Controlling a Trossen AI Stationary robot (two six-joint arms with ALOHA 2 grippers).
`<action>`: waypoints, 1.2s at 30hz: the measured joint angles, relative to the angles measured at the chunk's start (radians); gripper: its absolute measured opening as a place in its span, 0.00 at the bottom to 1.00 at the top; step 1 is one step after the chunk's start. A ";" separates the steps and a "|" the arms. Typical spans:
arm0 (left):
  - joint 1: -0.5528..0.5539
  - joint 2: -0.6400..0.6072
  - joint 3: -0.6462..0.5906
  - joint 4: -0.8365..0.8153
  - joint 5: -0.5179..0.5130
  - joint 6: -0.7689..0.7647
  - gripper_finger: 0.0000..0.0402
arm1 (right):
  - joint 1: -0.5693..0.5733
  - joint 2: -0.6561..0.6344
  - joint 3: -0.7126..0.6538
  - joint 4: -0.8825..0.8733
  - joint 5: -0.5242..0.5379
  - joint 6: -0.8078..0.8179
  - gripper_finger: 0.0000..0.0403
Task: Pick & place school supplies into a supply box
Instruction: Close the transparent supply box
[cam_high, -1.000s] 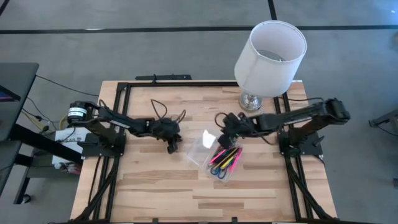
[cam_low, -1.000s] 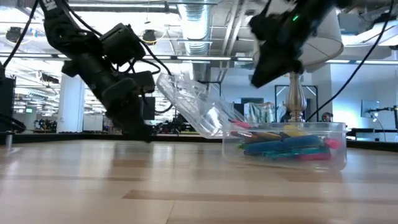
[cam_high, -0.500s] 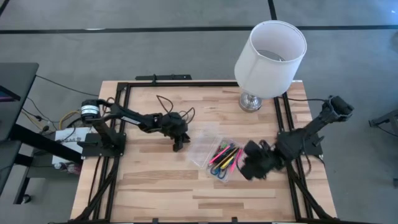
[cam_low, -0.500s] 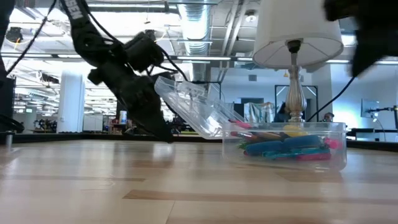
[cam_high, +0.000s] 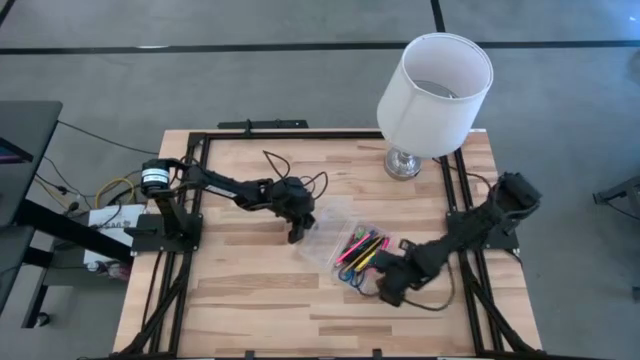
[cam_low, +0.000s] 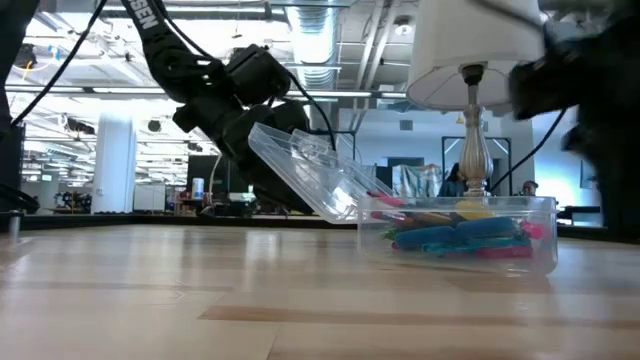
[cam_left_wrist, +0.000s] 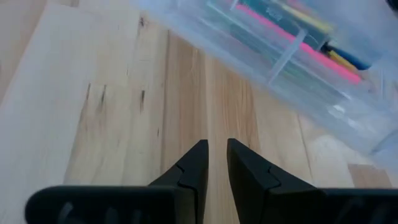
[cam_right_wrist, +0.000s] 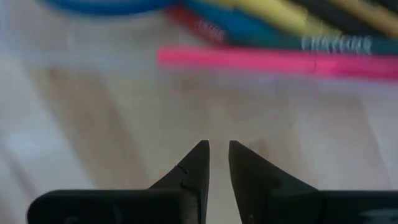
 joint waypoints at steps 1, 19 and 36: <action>0.000 0.000 0.008 -0.009 0.000 0.003 0.13 | -0.022 0.014 0.000 0.004 0.001 -0.022 0.13; -0.072 -0.051 0.029 -0.097 0.045 -0.030 0.13 | -0.209 0.059 -0.029 0.113 -0.010 -0.319 0.13; -0.127 -0.121 0.029 -0.039 -0.008 -0.040 0.13 | -0.325 0.062 -0.032 0.218 0.057 -0.415 0.13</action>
